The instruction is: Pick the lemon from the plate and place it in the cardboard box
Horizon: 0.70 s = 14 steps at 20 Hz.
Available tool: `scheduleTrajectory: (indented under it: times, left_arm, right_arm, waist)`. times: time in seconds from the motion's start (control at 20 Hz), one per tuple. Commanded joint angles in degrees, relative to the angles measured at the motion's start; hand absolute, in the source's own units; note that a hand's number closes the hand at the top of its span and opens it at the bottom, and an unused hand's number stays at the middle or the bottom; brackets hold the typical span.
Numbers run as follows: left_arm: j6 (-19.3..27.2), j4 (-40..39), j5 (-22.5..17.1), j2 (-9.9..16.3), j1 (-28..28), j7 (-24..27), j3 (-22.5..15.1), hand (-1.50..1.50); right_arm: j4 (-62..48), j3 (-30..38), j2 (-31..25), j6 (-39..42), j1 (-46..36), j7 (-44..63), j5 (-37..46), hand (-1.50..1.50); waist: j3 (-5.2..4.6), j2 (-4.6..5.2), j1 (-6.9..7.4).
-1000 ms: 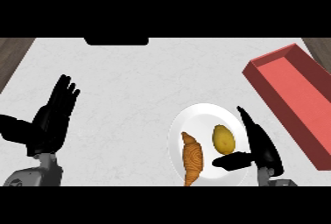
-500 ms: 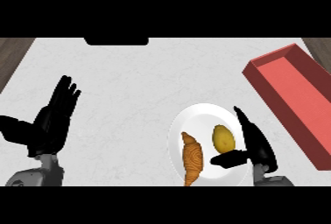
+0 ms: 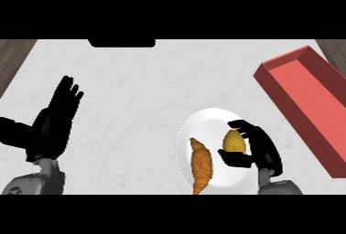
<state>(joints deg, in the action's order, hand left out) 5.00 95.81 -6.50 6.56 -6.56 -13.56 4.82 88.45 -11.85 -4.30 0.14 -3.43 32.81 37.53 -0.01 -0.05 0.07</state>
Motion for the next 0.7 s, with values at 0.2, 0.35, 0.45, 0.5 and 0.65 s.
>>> scheduleTrajectory:
  times: [0.2, 0.35, 0.45, 0.5, 0.65]
  left_arm:
    - [-2.34, 3.13, -0.70, -0.26, 5.66, 2.05, -0.11, 0.00]
    - [1.46, -1.54, 2.96, -2.34, 1.21, 2.19, -1.62, 0.00]
    - [-0.97, -1.25, 0.11, -0.17, 1.19, 1.82, 0.85, 0.00]
    - [0.49, 0.10, 0.63, -0.34, -0.72, -0.77, 0.44, 0.00]
    - [-0.61, 0.14, -0.08, -0.10, -0.51, -1.07, 0.12, 0.00]
  right_arm:
    - [-2.23, -1.16, -1.35, -1.56, -1.77, -3.22, 6.47, 1.50]
    - [-2.35, -0.77, -1.30, -4.57, 0.00, -5.59, 8.36, 1.50]
    - [4.38, -5.80, -3.52, -1.54, 2.13, -5.10, 11.28, 1.50]
    - [1.85, -10.17, -2.12, -0.71, -1.89, -5.42, 14.27, 1.50]
    - [1.22, -21.10, -4.62, 3.97, -3.43, -11.14, 19.60, 1.50]
  waist:
    - [0.01, 0.02, 0.14]
    - [0.01, 0.04, -0.09]
    - [-0.02, -0.04, -0.29]
    - [-0.02, -0.03, 0.16]
    - [-0.06, -0.05, 1.39]
